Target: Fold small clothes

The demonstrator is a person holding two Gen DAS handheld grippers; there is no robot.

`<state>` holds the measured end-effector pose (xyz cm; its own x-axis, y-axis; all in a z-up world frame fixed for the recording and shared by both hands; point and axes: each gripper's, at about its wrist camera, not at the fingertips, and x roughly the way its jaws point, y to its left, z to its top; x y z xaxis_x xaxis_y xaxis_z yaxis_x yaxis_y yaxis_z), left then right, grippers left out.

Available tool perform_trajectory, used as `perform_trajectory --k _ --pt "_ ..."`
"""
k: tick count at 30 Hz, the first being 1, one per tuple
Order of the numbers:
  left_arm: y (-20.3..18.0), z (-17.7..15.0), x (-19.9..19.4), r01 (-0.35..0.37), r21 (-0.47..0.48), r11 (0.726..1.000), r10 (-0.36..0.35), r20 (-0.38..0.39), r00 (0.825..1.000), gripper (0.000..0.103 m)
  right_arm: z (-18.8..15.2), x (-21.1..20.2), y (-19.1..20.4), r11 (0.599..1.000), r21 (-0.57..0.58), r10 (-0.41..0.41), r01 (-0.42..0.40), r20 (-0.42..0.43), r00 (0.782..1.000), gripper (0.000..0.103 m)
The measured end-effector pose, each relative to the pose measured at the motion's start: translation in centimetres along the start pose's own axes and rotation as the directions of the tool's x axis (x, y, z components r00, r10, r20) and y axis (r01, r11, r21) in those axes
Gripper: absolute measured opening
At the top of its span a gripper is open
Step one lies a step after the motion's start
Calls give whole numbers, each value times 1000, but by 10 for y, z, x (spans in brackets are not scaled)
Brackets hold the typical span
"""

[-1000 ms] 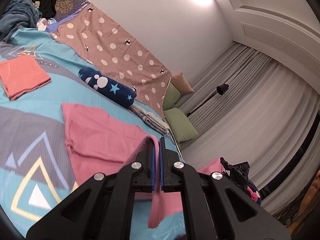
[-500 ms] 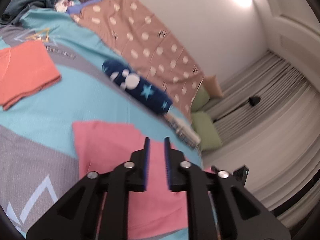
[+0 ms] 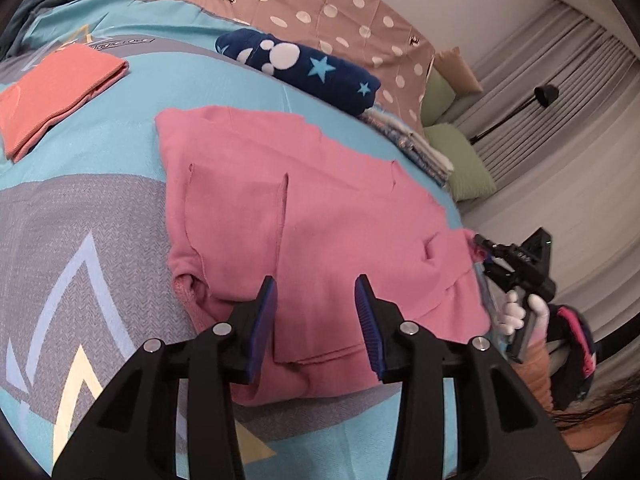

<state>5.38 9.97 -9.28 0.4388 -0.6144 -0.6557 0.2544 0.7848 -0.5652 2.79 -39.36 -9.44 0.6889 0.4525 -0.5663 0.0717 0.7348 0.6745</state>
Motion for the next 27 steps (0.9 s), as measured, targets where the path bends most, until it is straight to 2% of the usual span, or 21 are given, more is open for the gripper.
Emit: perform_trajectory --k 1,2,3,4,8,11,13,16,18,20,21,23,26,27 --pt "-1 1 4 -17 20 1000 17 -6 1000 22 -2 -1 0 1000 -2 -7 7 -2 1000 26" --pt "-3 1 7 -28 40 999 28 -6 1000 1 -4 -4 -1 1000 -5 -12 12 -4 1000 25" --pt "-4 1 9 -39 61 997 39 -3 999 1 -6 -5 -1 1000 -10 -22 21 -4 1000 20" --pt "-7 2 8 -50 72 996 49 7 999 1 -7 -7 -1 999 -14 -29 29 -3 1000 9" --pt "-18 10 -8 -14 76 997 8 75 997 1 -7 -25 -1 1000 2 -13 13 38 999 7" --pt "-23 21 -30 103 29 994 -106 145 984 1 -3 -38 2 999 16 27 -29 74 997 6" --pt "-28 28 -52 198 14 980 -196 214 957 1 2 -52 5 995 32 94 -98 112 989 6" --pt "-42 38 -83 281 26 959 -275 306 911 1 12 -81 18 976 25 210 -219 188 959 6" --pt "-54 48 -110 323 45 945 -314 387 867 1 21 -101 33 957 -10 285 -291 238 928 6" --pt "-66 56 -130 330 62 942 -321 457 830 1 27 -115 46 947 -53 319 -317 269 909 6" --pt "-70 60 -137 313 63 948 -303 485 820 1 32 -119 55 951 -77 310 -301 281 908 6" --pt "-72 74 -140 245 32 969 -224 528 819 0 43 -113 64 964 -93 266 -250 275 924 6" --pt "-53 104 -121 145 -77 986 -82 530 844 0 70 -73 66 983 -64 183 -173 221 958 6" --pt "-43 115 -107 85 -121 989 -9 523 853 0 80 -53 65 988 -61 150 -141 191 970 6"
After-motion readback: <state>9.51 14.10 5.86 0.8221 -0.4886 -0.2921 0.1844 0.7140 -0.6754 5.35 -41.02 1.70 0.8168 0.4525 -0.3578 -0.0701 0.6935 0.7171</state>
